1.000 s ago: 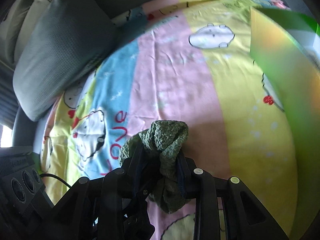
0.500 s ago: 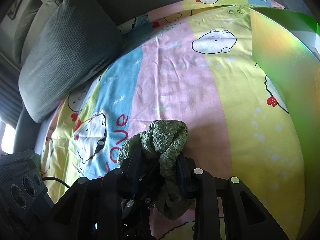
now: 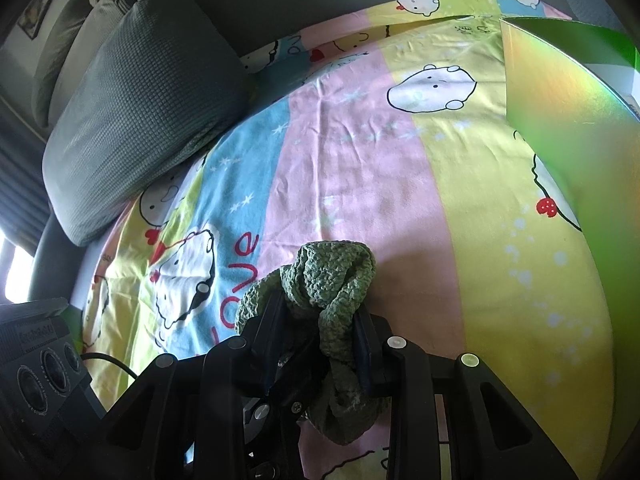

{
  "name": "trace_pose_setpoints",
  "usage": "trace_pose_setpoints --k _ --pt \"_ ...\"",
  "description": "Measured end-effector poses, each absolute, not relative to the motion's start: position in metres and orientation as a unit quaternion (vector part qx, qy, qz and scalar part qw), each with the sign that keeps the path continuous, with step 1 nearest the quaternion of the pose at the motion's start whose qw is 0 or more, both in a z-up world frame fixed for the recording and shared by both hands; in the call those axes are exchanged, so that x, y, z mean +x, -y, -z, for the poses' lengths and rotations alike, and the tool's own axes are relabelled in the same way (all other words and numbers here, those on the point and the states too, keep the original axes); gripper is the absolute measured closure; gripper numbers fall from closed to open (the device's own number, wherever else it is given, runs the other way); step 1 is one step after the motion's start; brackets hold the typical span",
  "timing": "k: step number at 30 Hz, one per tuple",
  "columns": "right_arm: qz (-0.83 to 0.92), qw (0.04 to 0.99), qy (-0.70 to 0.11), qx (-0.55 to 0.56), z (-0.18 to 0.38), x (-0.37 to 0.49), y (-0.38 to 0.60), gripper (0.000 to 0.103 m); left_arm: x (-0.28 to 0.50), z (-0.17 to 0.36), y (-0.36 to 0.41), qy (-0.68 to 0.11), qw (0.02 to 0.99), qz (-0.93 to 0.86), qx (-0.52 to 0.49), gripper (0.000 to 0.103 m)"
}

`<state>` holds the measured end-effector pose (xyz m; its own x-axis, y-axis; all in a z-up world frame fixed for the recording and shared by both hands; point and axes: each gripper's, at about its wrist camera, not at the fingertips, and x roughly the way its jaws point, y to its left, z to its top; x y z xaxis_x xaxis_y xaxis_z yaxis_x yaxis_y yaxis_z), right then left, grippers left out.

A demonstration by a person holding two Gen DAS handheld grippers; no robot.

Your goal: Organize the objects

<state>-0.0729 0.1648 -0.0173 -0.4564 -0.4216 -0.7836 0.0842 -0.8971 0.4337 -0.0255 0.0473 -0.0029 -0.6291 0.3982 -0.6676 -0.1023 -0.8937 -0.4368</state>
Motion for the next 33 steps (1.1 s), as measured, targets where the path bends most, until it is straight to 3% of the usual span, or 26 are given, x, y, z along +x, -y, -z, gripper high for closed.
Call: trace_pose_setpoints --k 33 --pt "0.837 0.151 0.161 0.501 0.0175 -0.0757 -0.1639 0.071 -0.0253 0.0046 -0.0472 0.19 0.144 -0.882 -0.406 0.07"
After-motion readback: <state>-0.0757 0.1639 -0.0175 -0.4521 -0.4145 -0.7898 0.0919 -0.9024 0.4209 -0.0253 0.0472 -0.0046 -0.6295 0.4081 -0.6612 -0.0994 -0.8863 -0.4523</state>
